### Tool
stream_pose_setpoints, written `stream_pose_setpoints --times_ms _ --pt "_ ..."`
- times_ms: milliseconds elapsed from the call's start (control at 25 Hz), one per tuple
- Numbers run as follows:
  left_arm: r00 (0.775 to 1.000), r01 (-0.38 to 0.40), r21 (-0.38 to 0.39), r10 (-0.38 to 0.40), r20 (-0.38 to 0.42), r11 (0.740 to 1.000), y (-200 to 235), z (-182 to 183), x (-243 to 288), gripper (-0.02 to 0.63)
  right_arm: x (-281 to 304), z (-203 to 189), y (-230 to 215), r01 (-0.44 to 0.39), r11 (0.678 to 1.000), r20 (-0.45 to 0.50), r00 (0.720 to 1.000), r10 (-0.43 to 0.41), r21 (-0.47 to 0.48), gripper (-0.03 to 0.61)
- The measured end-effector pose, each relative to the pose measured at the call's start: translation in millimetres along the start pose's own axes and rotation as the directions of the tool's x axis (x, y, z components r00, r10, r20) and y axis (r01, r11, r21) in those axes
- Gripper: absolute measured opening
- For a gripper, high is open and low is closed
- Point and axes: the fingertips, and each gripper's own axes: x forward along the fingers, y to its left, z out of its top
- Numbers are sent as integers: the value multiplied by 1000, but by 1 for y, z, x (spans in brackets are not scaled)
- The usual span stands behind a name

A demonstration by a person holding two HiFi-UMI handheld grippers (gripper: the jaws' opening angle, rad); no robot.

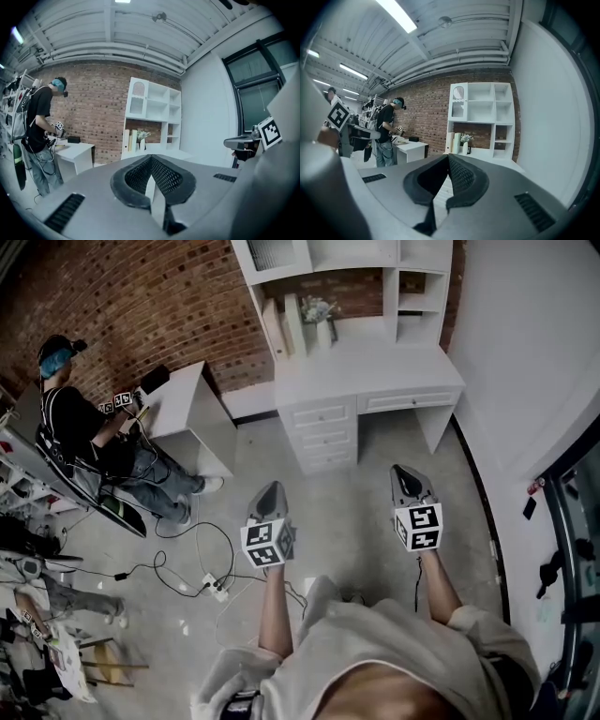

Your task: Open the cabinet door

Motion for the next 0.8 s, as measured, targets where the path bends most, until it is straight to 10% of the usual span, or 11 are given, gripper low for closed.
stream_pose_setpoints --times_ms 800 --pt "1000 10 -3 -10 7 1000 69 16 169 26 165 5 -38 6 1000 1 1000 -5 -12 14"
